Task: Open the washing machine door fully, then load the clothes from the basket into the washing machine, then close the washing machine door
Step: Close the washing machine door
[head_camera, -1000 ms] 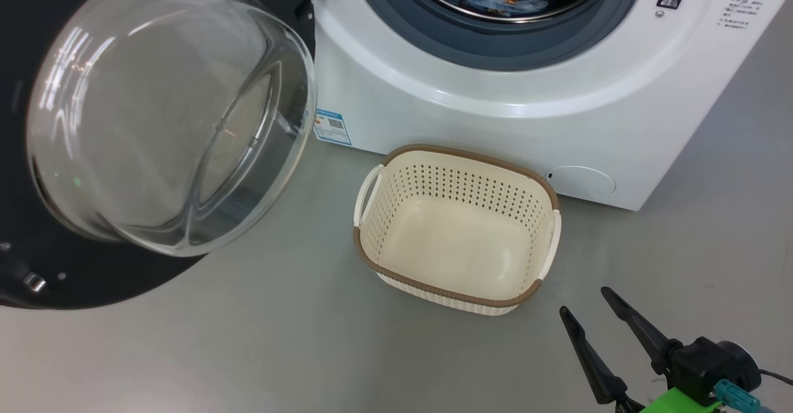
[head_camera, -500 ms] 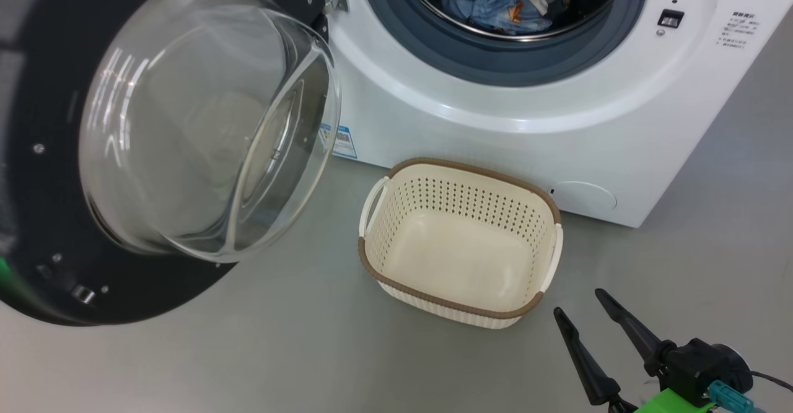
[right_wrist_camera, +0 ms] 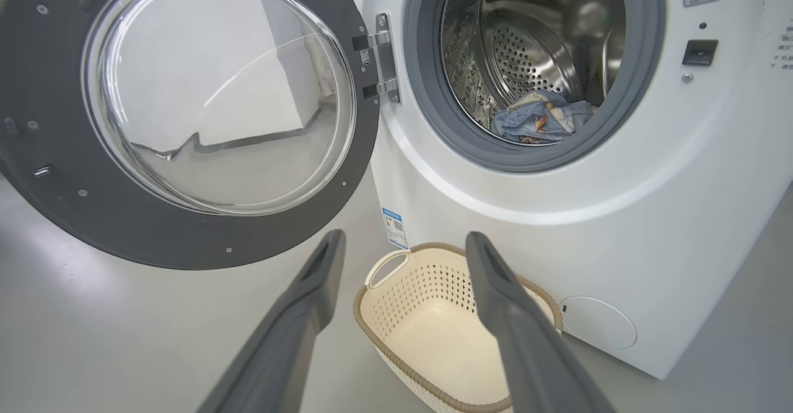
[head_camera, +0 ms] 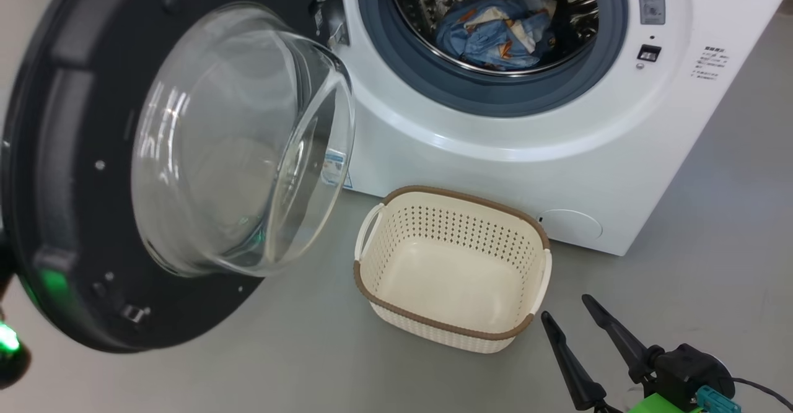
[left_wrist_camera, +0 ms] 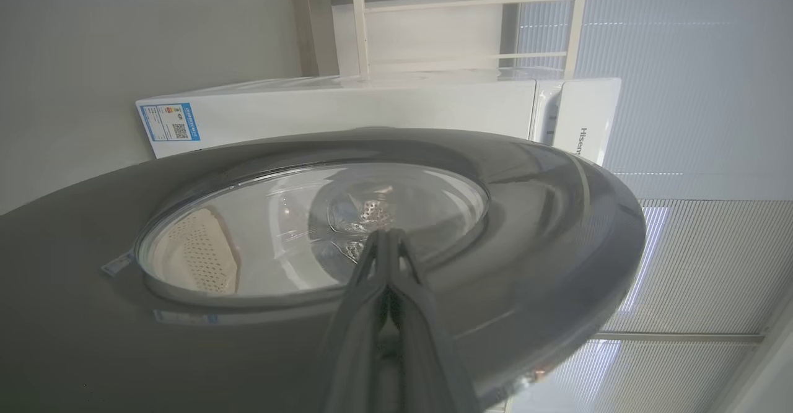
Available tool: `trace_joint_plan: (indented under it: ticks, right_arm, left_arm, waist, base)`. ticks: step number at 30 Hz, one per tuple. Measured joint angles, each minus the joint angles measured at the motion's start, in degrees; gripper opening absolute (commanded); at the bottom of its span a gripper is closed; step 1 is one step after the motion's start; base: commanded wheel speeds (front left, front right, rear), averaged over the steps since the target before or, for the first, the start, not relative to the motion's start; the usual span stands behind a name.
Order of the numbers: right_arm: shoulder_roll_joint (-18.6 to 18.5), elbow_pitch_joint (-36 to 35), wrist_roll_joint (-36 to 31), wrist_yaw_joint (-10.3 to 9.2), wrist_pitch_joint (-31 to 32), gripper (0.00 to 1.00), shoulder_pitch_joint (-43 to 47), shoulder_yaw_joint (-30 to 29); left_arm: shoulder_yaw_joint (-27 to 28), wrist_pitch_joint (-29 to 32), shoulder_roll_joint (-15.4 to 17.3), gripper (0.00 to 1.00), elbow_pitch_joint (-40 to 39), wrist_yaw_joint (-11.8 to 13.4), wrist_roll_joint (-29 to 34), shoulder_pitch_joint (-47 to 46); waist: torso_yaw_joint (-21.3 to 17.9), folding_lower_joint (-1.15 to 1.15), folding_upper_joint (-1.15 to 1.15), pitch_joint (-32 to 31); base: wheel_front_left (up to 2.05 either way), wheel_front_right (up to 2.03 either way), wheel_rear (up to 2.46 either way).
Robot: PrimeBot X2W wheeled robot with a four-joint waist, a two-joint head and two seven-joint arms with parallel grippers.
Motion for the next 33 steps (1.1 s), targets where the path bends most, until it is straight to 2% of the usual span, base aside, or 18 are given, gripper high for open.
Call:
trace_joint_plan:
  ticks: [12, 20, 26, 33]
  right_arm:
    - [2.1, -0.04, -0.01, 0.0, 0.0, 1.0, 0.98, -0.75]
    - [3.23, -0.04, -0.01, 0.0, 0.0, 1.0, 0.99, -1.23]
    - [3.61, -0.03, -0.01, 0.0, 0.0, 1.0, 1.21, -1.45]
    - [3.92, -0.03, -0.01, 0.0, 0.0, 1.0, 2.14, -1.44]
  left_arm:
    - [-2.24, 0.86, -6.65, 0.0, -14.54, 5.94, -0.1, 4.95]
    - [-6.02, 1.43, -11.57, 0.0, -23.9, 8.78, -0.09, 7.87]
    - [-10.11, -0.42, -13.78, 0.0, -28.55, 9.46, -0.02, 9.76]
    - [-17.91, -5.6, -13.88, 0.0, -29.75, 8.84, -2.87, 11.5]
  waist:
    - [-1.79, 0.0, 0.0, -0.88]
    - [-2.08, 0.0, 0.0, -1.42]
    - [-1.86, 0.0, 0.0, -1.88]
    - [-1.99, 0.0, 0.0, -2.68]
  base:
    - [0.0, 0.0, 0.0]
    - [0.0, 0.0, 0.0]
    - [0.0, 0.0, 0.0]
    - [0.0, 0.0, 0.0]
